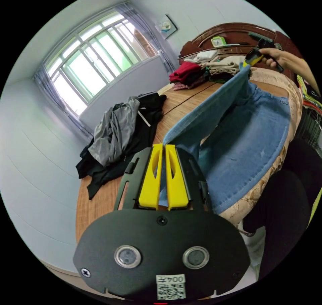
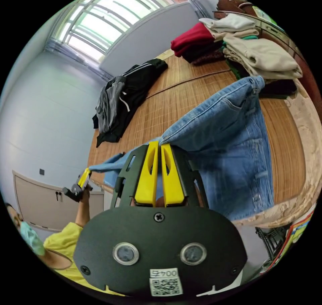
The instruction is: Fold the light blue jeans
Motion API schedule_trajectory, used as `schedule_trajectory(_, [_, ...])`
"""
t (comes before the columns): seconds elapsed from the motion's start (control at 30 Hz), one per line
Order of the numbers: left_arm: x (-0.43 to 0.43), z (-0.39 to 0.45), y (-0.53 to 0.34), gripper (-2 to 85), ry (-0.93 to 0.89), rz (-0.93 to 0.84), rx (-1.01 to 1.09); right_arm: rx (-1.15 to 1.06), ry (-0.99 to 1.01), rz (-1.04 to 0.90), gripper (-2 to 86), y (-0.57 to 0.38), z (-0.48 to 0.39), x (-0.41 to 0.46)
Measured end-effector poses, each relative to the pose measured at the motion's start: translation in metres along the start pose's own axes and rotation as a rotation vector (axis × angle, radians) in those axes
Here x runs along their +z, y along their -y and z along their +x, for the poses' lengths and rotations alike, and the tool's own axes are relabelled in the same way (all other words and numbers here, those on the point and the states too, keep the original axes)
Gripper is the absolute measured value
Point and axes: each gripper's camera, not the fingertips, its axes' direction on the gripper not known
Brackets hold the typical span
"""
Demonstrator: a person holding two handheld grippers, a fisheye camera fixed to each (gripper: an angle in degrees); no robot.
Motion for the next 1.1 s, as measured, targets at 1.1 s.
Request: schedule_trajectory(1.1, [0.137,-0.104,0.01,10.4,-0.372,-0.478,-0.147,-0.295,-0.655,-0.718,-0.7,0.006,-0.168,0.285])
